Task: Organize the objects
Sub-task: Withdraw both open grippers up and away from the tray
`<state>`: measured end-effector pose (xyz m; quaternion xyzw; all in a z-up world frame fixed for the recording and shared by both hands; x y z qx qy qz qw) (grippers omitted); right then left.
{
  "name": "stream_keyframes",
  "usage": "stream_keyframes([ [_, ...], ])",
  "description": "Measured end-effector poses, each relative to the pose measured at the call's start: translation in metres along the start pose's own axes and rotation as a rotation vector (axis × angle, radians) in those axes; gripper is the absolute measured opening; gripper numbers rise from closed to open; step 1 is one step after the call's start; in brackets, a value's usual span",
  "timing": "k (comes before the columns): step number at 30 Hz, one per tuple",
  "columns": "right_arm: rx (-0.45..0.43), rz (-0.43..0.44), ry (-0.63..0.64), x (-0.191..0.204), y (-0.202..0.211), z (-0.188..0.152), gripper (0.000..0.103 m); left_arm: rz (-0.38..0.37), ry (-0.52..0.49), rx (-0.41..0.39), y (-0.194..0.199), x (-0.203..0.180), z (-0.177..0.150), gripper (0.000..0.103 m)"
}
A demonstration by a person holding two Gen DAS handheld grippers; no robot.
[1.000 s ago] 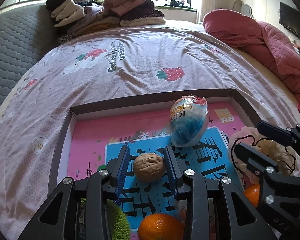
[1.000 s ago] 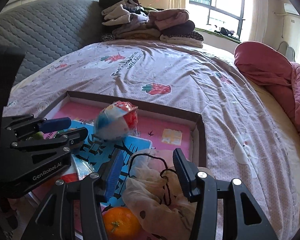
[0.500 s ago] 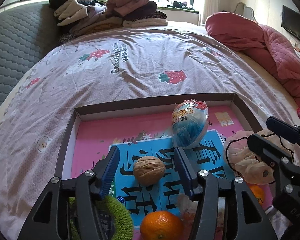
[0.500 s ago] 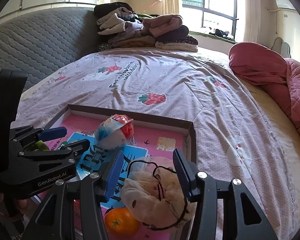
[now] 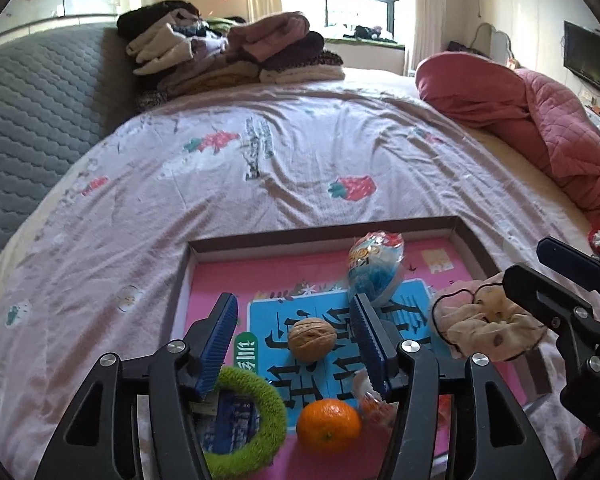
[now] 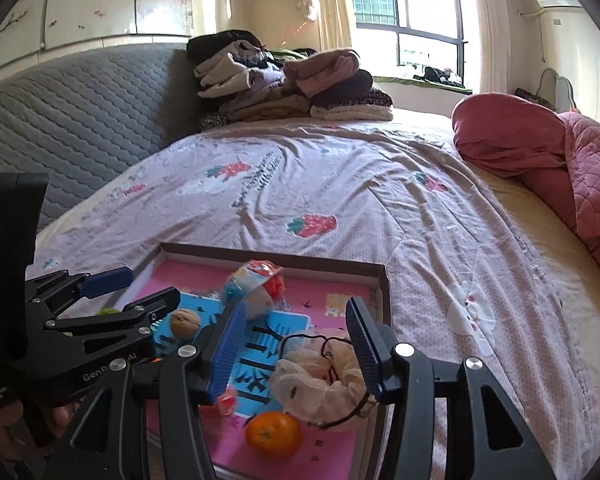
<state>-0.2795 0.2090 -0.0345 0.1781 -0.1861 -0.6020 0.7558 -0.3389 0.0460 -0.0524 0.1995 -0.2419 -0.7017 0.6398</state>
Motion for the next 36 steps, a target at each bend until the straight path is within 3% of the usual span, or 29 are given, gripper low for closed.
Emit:
stream_keyframes([
  [17, -0.116, -0.008, 0.019, 0.017, 0.068, 0.019, 0.062, 0.025, 0.040, -0.124, 0.086, 0.009, 0.017, 0.075],
  [25, -0.151, 0.011, 0.012, 0.023, 0.106, 0.019, 0.064, 0.030, 0.053, -0.191, 0.134, 0.009, 0.014, 0.076],
  [36, -0.175, -0.020, 0.046, 0.034, 0.145, 0.014, 0.071, 0.043, 0.069, -0.219, 0.181, 0.016, 0.003, 0.077],
])
Point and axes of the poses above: each gripper's, at about its wrist camera, not at the fingertips, and y roughly against the way its jaws point, x to its left, z to its top, the point moved 4 cm from there along -y, roughly the way its jaws point, and after that the axes turned 8 degrees about -x, right-handed, at the moved point
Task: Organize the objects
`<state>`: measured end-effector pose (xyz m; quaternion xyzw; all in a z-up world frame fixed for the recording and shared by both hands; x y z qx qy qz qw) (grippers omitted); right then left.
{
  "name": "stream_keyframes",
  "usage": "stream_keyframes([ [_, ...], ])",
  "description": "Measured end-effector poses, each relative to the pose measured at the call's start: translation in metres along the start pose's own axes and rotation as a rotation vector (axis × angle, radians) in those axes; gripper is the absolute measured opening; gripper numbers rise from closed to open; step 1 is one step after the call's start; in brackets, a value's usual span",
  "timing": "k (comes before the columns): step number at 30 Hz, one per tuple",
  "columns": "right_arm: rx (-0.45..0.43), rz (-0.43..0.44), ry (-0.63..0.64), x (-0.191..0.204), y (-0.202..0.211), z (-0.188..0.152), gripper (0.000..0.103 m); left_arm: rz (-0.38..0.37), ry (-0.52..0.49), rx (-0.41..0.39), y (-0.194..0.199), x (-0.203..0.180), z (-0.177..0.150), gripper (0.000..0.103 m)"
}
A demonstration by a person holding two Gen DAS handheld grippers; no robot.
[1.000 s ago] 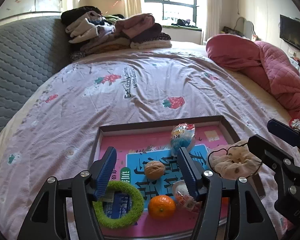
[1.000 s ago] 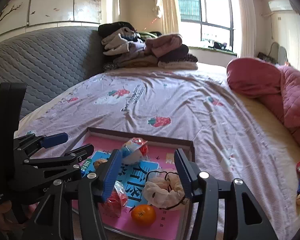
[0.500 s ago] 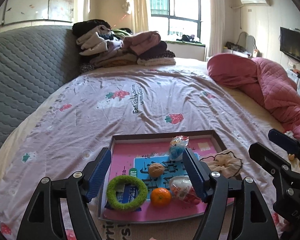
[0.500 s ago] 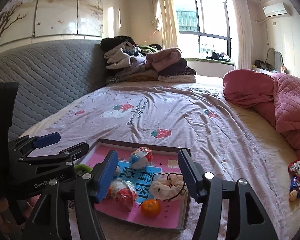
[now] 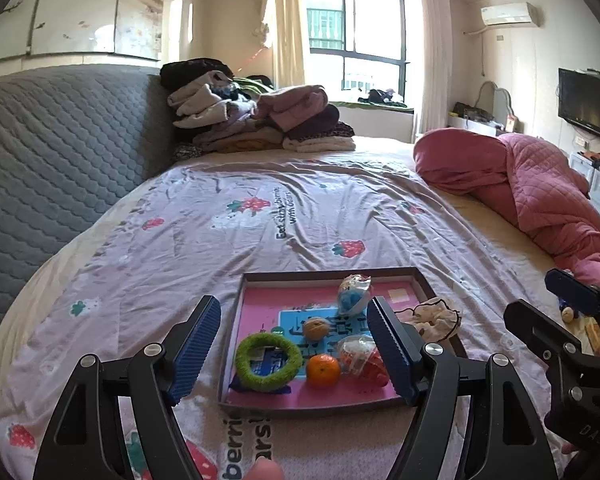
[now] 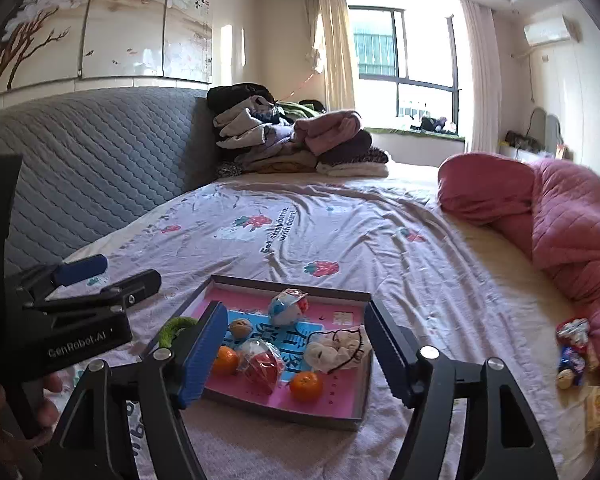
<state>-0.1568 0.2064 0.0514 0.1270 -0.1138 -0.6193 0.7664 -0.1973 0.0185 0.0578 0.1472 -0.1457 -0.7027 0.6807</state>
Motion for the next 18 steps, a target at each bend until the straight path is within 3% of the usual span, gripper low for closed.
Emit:
stream_keyframes([
  [18, 0.034, -0.013, -0.021, 0.014, 0.008, -0.009, 0.071, 0.019, 0.000, -0.013, 0.037, 0.018, -0.007, 0.077],
])
Point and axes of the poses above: each gripper's, at about its wrist camera, not at the fingertips, and y roughly against the way its jaws point, x to its left, z to its top, the point moved 4 cm from there along -y, roughly the way its jaws point, and after that the axes turned 8 degrees about -x, right-handed, at the moved point
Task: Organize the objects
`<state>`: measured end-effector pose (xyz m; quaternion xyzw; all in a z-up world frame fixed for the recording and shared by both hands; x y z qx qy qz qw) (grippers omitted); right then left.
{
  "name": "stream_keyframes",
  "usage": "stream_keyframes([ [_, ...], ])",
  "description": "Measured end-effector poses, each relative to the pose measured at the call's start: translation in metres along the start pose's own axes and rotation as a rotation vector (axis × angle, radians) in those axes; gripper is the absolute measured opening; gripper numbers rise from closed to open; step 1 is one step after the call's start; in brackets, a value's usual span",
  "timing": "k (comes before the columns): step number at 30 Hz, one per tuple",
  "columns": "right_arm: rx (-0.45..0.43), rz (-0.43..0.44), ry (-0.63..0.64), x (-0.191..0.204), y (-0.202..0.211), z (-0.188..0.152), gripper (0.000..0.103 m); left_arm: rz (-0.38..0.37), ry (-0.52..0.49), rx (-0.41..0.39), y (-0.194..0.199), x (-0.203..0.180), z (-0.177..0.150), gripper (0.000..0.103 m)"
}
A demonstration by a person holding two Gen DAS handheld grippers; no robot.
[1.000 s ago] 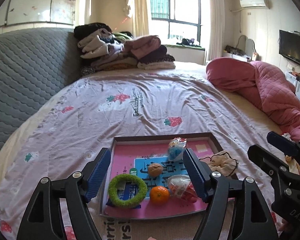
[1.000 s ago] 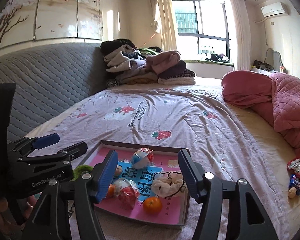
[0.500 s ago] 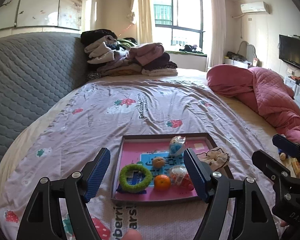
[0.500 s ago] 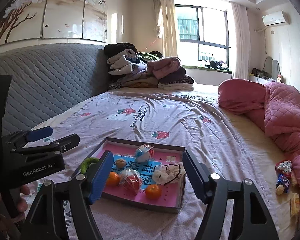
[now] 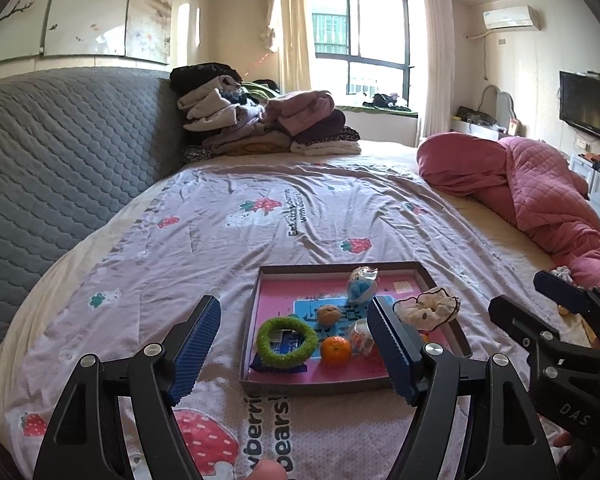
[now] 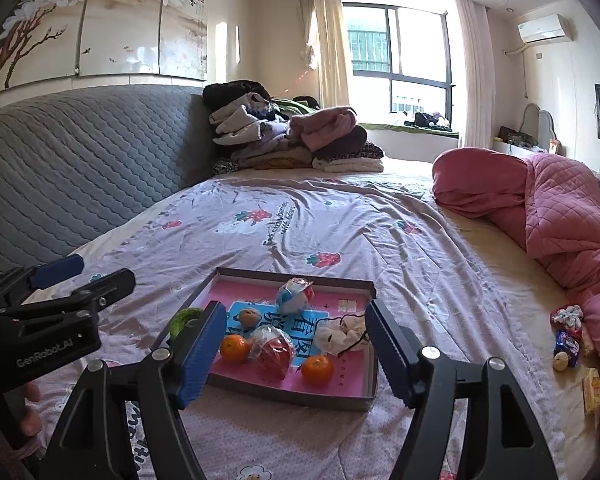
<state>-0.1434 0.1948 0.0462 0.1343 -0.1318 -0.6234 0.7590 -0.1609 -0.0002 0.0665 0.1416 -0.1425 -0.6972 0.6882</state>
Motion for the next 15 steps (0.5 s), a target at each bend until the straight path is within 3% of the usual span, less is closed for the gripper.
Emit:
stream_keyframes([
  [15, 0.041, -0.035, 0.020, -0.001, -0.006, -0.019, 0.071, -0.017, 0.022, 0.016, -0.005, 0.001, -0.017, 0.077],
])
Point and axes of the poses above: each gripper's, at about its wrist camera, not at the fingertips, and y roughly against the way its jaws point, x to its left, z to its top, the point moved 4 cm from there along -y, roughly the way its jaws point, and after that the axes turned 8 degrees about -x, right-handed, at the moved point
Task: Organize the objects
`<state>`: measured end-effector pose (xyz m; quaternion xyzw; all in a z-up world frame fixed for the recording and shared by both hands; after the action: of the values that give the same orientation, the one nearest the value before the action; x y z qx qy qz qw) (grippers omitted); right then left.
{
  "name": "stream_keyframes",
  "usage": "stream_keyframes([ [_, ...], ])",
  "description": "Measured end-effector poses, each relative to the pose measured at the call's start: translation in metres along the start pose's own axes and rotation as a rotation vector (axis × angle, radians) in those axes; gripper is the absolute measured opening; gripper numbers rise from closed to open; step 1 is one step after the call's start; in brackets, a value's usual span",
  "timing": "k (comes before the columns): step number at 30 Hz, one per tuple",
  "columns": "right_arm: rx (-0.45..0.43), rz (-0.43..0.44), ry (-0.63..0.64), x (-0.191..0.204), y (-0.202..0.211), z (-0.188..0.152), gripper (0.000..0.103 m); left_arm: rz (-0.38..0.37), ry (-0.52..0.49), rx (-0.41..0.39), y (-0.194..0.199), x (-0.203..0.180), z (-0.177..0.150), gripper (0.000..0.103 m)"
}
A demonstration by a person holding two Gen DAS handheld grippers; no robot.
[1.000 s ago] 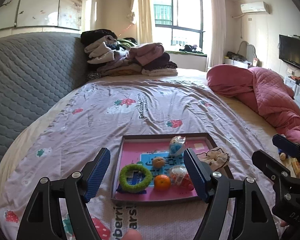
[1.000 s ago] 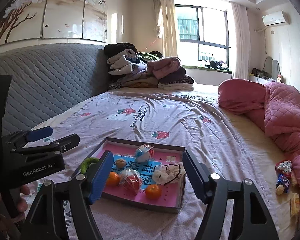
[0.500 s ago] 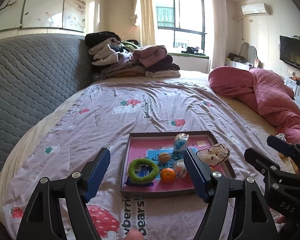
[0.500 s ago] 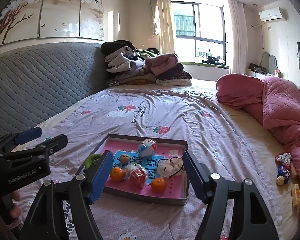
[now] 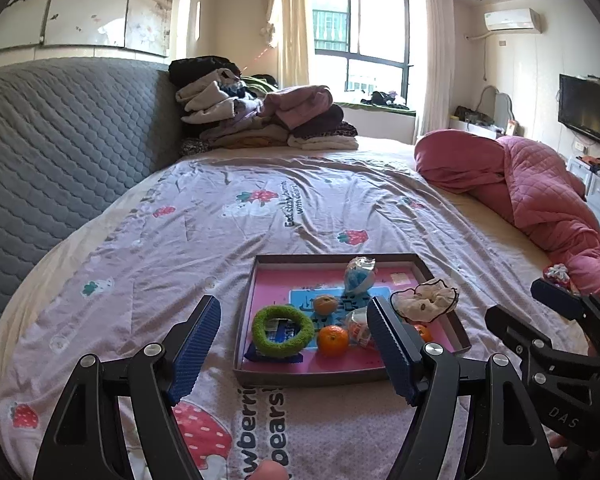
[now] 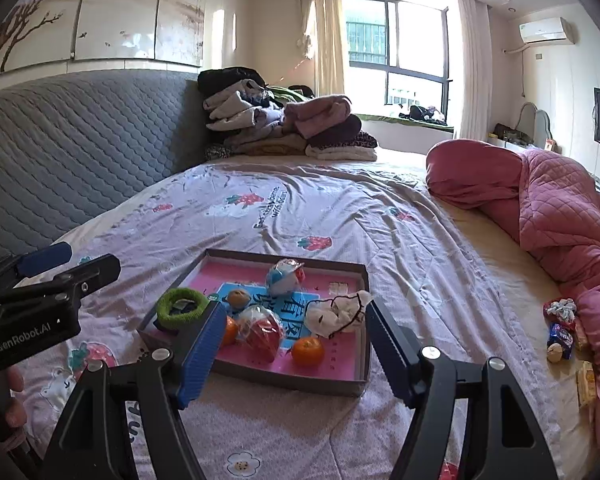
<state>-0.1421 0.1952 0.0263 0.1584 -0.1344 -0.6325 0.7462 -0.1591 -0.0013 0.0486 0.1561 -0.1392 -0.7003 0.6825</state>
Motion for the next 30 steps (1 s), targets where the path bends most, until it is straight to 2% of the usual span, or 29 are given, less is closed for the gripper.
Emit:
stream_keyframes([
  [10, 0.024, -0.013, -0.007, -0.002, -0.009, -0.018, 0.071, 0.025, -0.002, 0.025, -0.008, 0.002, -0.017, 0.077],
  [17, 0.041, -0.015, -0.006, -0.003, -0.019, -0.029, 0.071, 0.002, -0.006, 0.033, -0.013, -0.002, -0.029, 0.077],
  [30, 0.069, -0.009, -0.017, -0.004, -0.033, -0.051, 0.071, 0.025, 0.005, 0.057, -0.031, 0.005, -0.054, 0.077],
])
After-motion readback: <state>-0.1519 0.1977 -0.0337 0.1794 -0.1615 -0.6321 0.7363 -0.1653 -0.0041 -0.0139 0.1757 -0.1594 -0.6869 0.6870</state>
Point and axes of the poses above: each gripper's, at about its wrist camera, not at the fingertips, and y roughly against the way its jaws point, x to its left, z to its top, the point moved 4 cm from there along -y, roughly the way its jaws point, and after that the axes turned 8 degrees about -x, right-handed, at the moved point
